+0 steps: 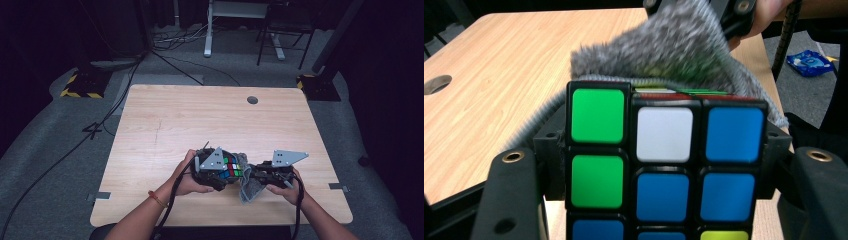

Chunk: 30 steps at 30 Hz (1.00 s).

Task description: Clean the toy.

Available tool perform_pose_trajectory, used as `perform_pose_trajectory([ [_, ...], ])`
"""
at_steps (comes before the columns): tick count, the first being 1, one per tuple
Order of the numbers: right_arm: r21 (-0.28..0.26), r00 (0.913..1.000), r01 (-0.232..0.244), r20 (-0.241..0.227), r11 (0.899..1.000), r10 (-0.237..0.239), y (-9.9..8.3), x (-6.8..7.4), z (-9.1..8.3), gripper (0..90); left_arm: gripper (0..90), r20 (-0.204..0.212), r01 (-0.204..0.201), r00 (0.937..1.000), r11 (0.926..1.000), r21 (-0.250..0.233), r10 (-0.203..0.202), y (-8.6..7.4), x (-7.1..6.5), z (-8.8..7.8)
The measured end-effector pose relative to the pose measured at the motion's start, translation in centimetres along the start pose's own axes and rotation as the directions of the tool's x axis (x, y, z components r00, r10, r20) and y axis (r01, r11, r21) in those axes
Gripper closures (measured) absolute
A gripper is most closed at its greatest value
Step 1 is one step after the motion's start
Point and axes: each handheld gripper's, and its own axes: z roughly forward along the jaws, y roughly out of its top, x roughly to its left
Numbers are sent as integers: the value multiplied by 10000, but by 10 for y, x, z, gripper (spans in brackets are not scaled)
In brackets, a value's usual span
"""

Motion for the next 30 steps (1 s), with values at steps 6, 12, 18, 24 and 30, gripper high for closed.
perform_pose_trajectory([
  [6,-431,9994,285,-157,9987,-292,6,5,-4,800,328,-260,-391,9988,9972,644,408,0,-5,7],
  [12,-199,9955,932,169,9954,-929,13,14,-3,801,333,-373,-676,9967,9910,1154,723,-1,-10,15],
  [18,102,9956,809,465,9967,-813,11,11,-2,801,335,-289,-273,9991,9966,776,297,0,-4,9],
  [24,1383,9964,419,672,9895,-516,-3,2,10,801,336,-329,-76,9994,9998,182,82,3,-1,0],
  [30,1523,9998,46,207,9883,-79,-8,-2,16,800,335,-253,65,9997,9997,-237,-71,3,0,-6],
])
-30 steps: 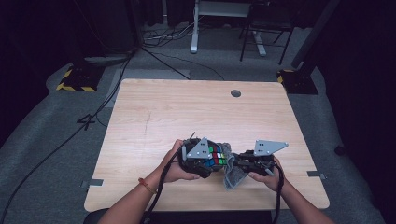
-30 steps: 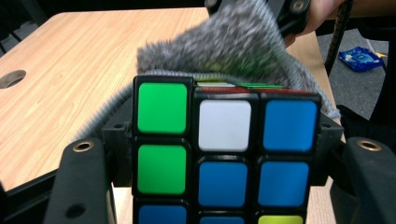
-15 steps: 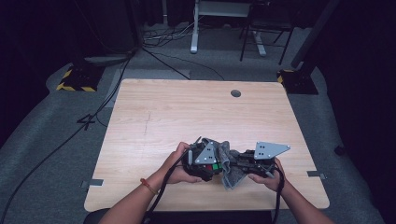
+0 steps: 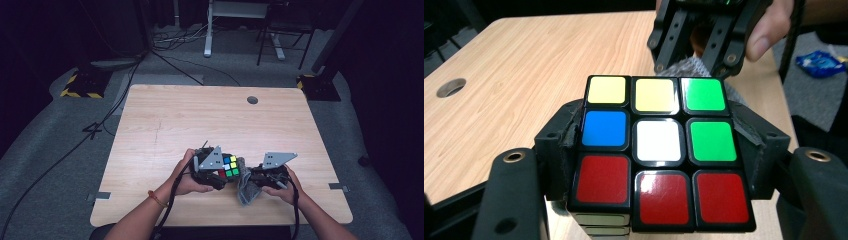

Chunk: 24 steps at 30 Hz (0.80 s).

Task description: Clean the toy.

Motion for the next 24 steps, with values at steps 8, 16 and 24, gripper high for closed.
perform_pose_trajectory([
  [8,-856,9997,90,-201,9963,-108,4,5,-7,802,330,94,-133,9999,9985,526,129,-2,0,7],
  [16,-1340,9993,375,29,9903,-375,11,8,-16,802,333,13,-309,9995,9961,828,309,-1,-3,14],
  [24,-1716,9965,839,84,9816,-837,21,16,-20,803,333,93,-361,9993,9906,1320,352,-4,-5,24],
])
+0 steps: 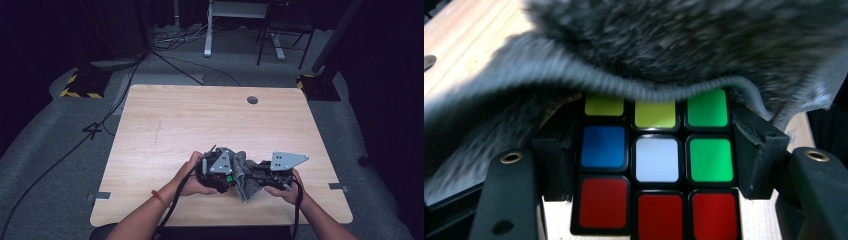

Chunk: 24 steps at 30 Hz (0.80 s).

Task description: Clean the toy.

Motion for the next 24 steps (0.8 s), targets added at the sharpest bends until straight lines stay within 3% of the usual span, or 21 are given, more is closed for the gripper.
perform_pose_trajectory([
  [4,-15,9997,25,230,10000,-25,1,0,-1,802,336,30,104,9999,9998,-195,-104,0,3,-4],
  [7,298,9984,82,554,9995,-98,-1,-3,-3,802,337,-47,88,9999,9993,-355,-90,1,3,-9],
  [13,1325,9936,-694,982,9888,565,-21,-19,2,802,337,-168,232,9995,9948,-995,-250,4,5,-23],
  [16,1727,9934,-952,805,9804,823,-29,-23,9,801,336,-176,263,9994,9919,-1240,-287,4,6,-27],
  [19,1738,9933,-1136,428,9782,1077,-31,-22,14,801,336,-164,263,9995,9905,-1347,-287,4,6,-28],
  [24,982,9901,-1318,-348,9864,1358,-27,-19,11,802,333,23,274,9996,9889,-1463,-273,2,5,-25],
])
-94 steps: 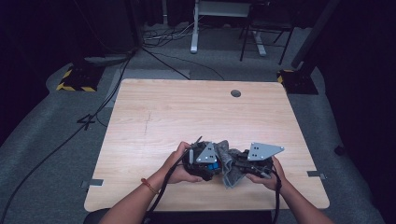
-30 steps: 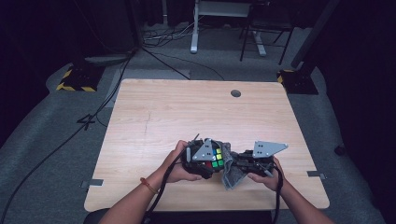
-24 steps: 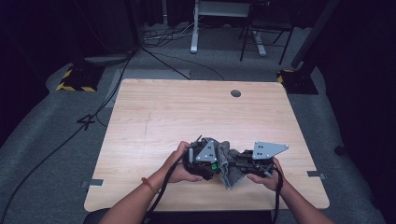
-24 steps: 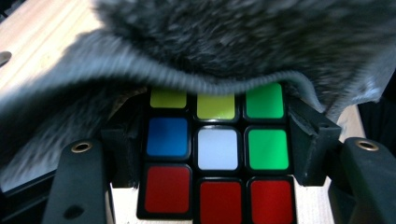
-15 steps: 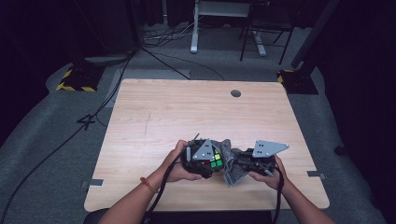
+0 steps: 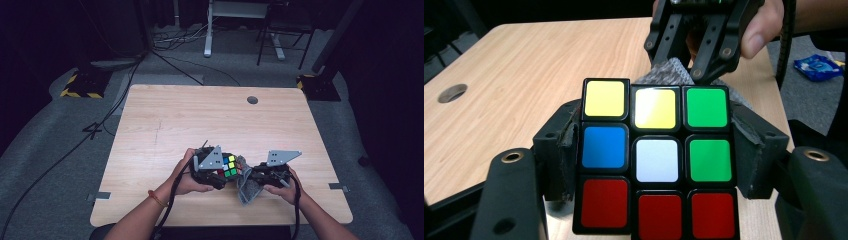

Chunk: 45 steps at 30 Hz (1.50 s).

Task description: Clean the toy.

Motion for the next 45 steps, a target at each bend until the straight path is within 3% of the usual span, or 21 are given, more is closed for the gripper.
perform_pose_trajectory([
  [3,-108,9998,-69,-197,9999,67,-2,0,0,802,331,106,-34,9999,10000,70,33,0,1,1],
  [15,-583,10000,-36,-44,9983,34,0,-1,-7,803,325,271,313,9991,9985,444,-325,-9,7,6],
  [24,-588,10000,60,30,9983,-58,1,0,-8,803,323,35,-63,10000,9952,980,60,-8,3,11],
  [27,-641,10000,69,41,9979,-66,2,1,-9,803,323,1,-239,9997,9888,1476,242,-9,1,18],
  [30,-742,9998,172,57,9971,-168,6,4,-10,803,328,-285,-691,9967,9766,2038,765,-11,-8,28],
  [37,-836,9987,340,401,9959,-307,9,7,-14,803,335,-117,-330,9993,9868,1584,353,-9,-3,25],
  [40,-566,9969,450,676,9974,-412,9,7,-13,801,335,-142,-333,9993,9896,1398,356,-7,-1,19],
  [45,65,9962,149,855,9999,-154,4,2,-6,799,335,-178,-229,9995,9946,1010,248,-4,1,8],
])
